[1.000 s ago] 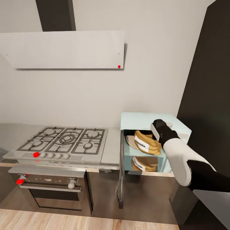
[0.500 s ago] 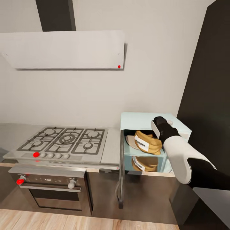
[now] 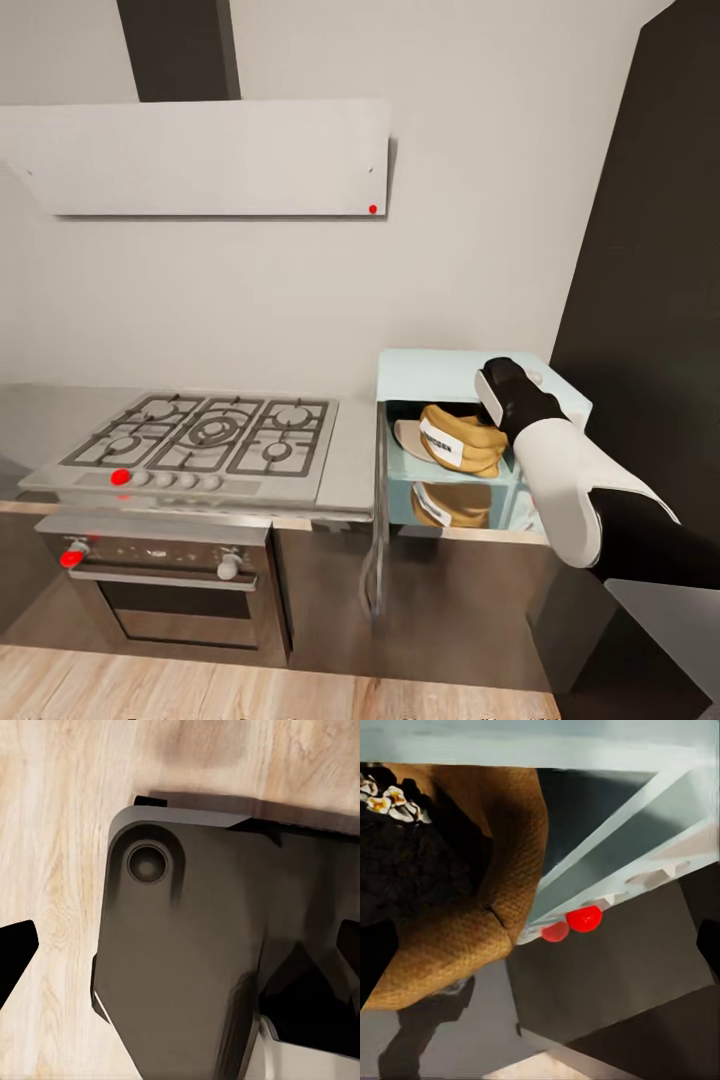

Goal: In the kitchen, take the popcorn bag from the countertop, put it into the microwave, and heat it until the popcorn is cooked so the cooked popcorn ends up inside the bag.

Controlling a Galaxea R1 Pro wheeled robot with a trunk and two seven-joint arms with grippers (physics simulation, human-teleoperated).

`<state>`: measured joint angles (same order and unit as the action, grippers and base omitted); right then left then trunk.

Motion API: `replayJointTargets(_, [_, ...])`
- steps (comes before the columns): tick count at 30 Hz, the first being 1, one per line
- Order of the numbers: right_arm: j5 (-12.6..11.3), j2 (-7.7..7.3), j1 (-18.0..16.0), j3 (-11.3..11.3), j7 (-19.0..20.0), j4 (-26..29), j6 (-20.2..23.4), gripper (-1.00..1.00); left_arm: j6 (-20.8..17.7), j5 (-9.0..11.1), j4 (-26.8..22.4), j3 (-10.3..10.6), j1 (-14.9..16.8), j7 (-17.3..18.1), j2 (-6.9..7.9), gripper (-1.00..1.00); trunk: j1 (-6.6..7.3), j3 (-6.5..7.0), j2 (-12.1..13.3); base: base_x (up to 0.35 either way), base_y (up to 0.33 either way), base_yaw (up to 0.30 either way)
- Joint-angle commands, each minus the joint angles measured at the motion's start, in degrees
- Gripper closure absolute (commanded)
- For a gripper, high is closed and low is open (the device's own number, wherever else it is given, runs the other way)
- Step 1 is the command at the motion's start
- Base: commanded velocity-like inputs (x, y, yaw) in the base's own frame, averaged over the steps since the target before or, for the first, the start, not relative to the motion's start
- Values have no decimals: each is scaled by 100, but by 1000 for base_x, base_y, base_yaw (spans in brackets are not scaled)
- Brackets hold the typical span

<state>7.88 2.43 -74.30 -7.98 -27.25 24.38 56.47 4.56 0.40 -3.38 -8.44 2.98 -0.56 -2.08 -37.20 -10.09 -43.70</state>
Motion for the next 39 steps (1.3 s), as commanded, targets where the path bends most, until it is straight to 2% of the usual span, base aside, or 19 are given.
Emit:
replayJointTargets(1, [56,6,-5,-46,15,5,22,-100,19,4,4,-26,6,-6,-2,-100,0,-9,-7,-50,0,0])
replayJointTargets(9, [56,-4,-21,-50,43,5,25,-100,19,2,4,-26,6,-6,-6,-100,0,-9,-7,-5,0,0])
replayJointTargets(16, [48,-5,-218,-54,60,26,230,-100,19,4,4,-26,5,-6,-11,-100,0,-9,-7,-4,0,0])
replayJointTargets(28, [45,-14,-234,-63,69,29,259,-100,19,-1,4,-26,1,-6,-3,-100,0,-9,-7,-314,0,0])
replayJointTargets(33, [47,-16,-217,-69,196,24,257,-100,19,3,4,-26,-1,-6,5,-100,0,-9,-7,-257,0,0])
replayJointTargets(35, [43,-25,-162,-63,428,29,240,-100,19,-1,4,-26,1,-1,6,-100,0,-9,-7,-40,0,0])
replayJointTargets(36, [47,-39,-135,-46,686,33,225,-100,19,-3,4,-26,-1,-1,4,-100,0,-9,-7,-16,0,0])
replayJointTargets(39, [79,-245,89,-23,1660,209,28,-100,19,-5,4,-26,1,-2,-2,-100,0,-9,-7,-5,0,0])
